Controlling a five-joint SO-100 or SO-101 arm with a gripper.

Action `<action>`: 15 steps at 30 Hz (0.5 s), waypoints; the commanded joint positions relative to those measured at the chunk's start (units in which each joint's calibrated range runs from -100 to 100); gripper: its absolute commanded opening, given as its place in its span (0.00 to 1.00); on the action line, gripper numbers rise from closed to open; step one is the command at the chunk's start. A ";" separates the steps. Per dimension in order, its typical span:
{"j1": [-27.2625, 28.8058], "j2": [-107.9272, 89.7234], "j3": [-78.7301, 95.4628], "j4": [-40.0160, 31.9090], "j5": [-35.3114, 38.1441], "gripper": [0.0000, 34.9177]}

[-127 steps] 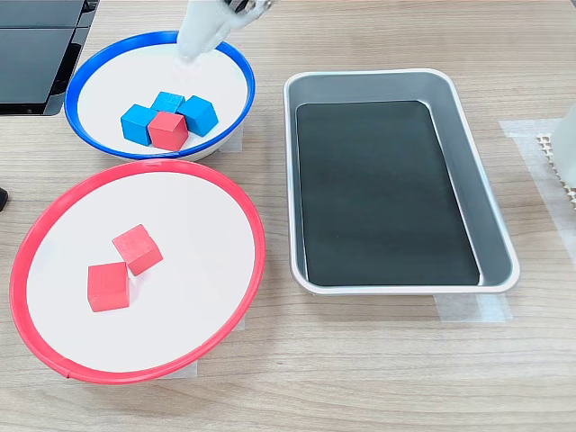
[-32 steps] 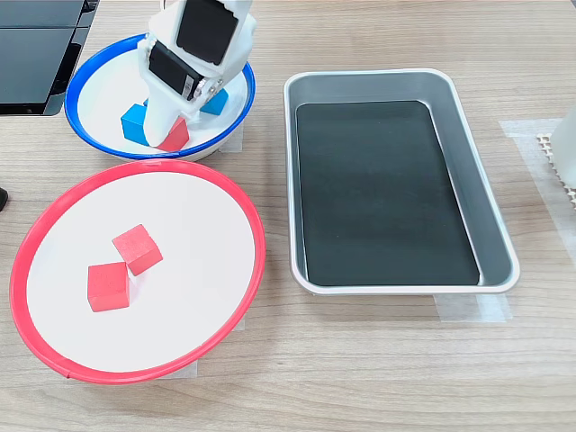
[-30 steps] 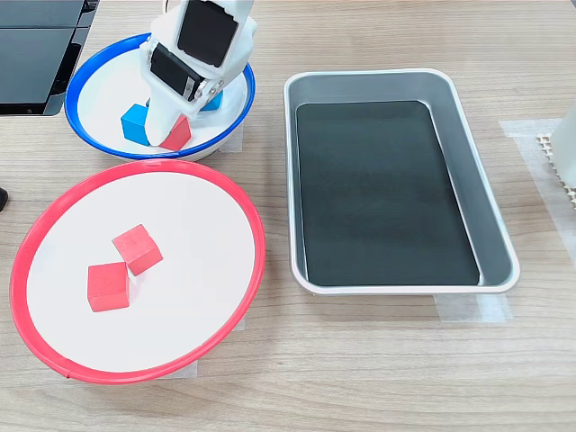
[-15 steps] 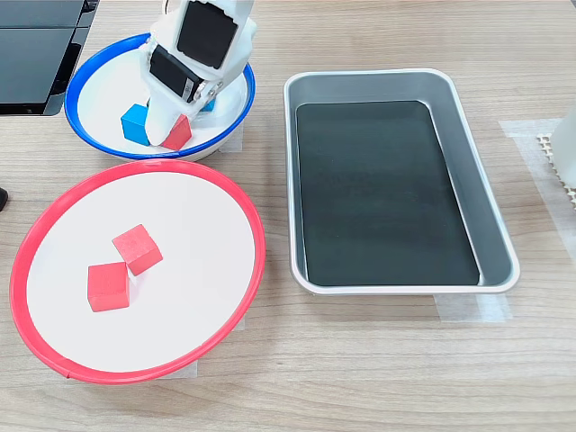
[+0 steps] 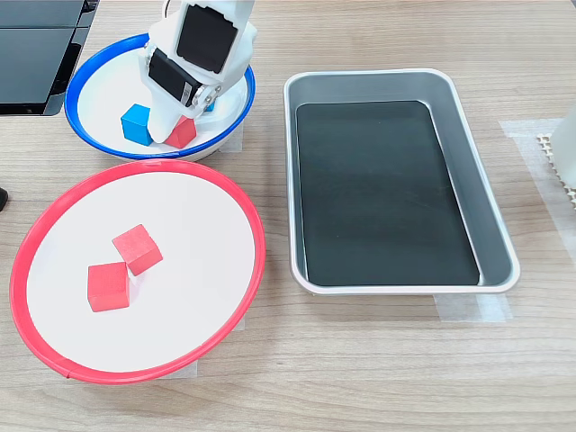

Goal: Relocate any red block in the blue dish to the red dish, correcting any misplacement.

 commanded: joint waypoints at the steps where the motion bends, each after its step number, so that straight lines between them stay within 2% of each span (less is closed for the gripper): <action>1: -0.21 -1.56 -1.81 0.52 -0.54 0.01; 15: -1.34 -10.60 -2.90 6.21 -1.22 0.01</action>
